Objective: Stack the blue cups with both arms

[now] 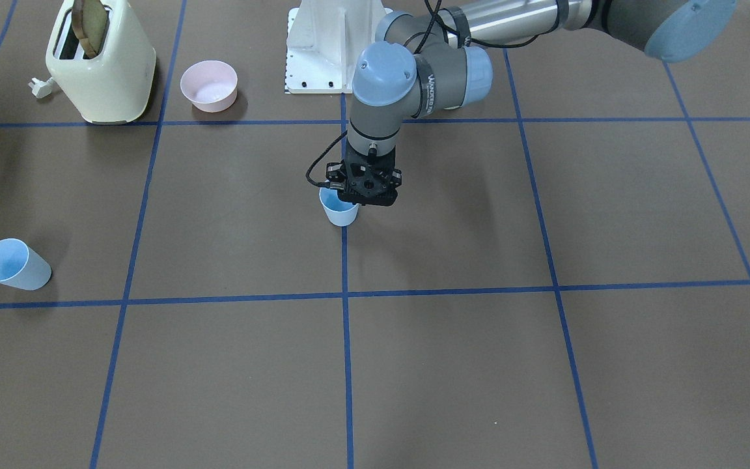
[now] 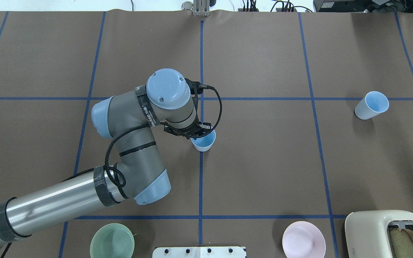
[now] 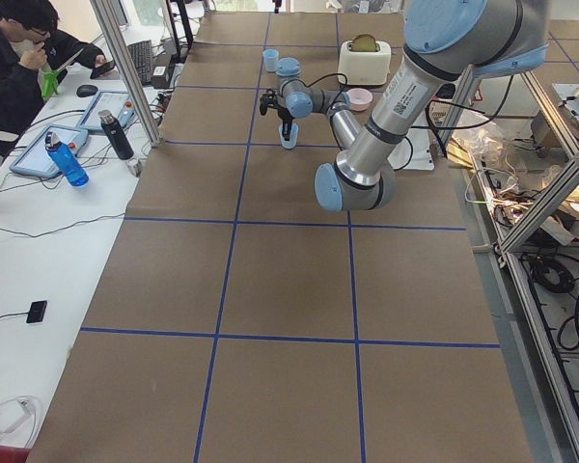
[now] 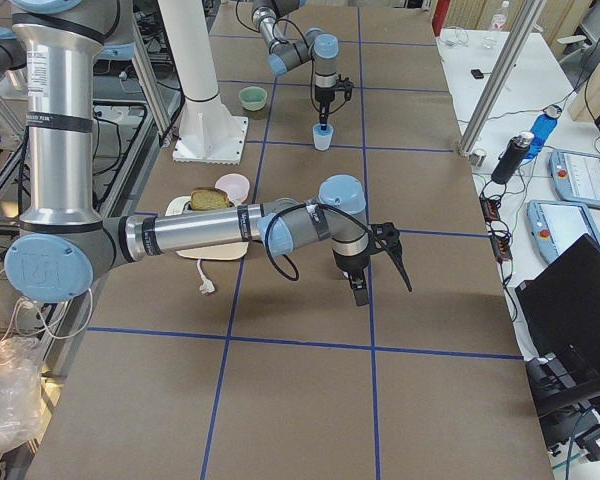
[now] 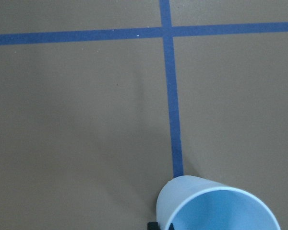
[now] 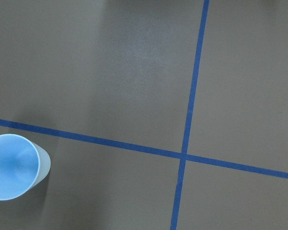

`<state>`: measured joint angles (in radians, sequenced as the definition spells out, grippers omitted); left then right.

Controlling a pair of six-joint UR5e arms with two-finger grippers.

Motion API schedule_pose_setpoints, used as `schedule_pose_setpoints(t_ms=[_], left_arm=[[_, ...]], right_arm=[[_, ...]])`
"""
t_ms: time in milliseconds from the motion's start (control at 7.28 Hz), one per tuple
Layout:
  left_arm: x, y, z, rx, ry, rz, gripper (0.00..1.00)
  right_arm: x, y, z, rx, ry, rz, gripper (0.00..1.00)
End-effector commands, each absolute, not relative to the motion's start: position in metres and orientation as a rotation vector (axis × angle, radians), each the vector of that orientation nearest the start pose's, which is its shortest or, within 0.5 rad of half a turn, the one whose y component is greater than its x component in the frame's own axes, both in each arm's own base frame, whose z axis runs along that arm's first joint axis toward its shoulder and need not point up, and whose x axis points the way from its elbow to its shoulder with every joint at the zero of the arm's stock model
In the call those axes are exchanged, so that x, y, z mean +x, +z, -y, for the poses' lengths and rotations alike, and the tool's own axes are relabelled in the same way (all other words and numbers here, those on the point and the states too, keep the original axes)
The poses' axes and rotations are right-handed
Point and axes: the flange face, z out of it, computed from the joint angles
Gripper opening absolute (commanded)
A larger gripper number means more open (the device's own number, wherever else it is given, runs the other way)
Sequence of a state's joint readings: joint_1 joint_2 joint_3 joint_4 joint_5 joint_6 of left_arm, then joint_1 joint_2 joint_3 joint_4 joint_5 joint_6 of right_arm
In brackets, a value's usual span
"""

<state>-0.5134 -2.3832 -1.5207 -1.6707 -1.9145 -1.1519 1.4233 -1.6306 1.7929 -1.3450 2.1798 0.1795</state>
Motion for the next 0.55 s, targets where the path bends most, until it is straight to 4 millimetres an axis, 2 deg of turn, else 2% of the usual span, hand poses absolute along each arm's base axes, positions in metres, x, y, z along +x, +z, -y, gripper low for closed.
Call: schedule_pose_setpoints(t_ms=[0, 137, 275, 412], left_arm=[[0.555, 0.152, 0.454, 0.140, 0.039, -0.927, 0.98], [0.527, 0.144, 0.468, 0.158, 0.040, -0.910, 0.98], [0.480, 0.148, 0.478, 0.180, 0.065, -0.872, 0.98], [0.409, 0.170, 0.488, 0.187, 0.113, -0.846, 0.98]], right_arm=[[0.004, 0.561, 0.491, 0.273, -0.089, 0.654, 1.00], [0.003, 0.560, 0.491, 0.273, -0.088, 0.656, 1.00], [0.004, 0.559, 0.491, 0.274, -0.088, 0.661, 1.00], [0.001, 0.557, 0.491, 0.268, -0.093, 0.687, 1.00]])
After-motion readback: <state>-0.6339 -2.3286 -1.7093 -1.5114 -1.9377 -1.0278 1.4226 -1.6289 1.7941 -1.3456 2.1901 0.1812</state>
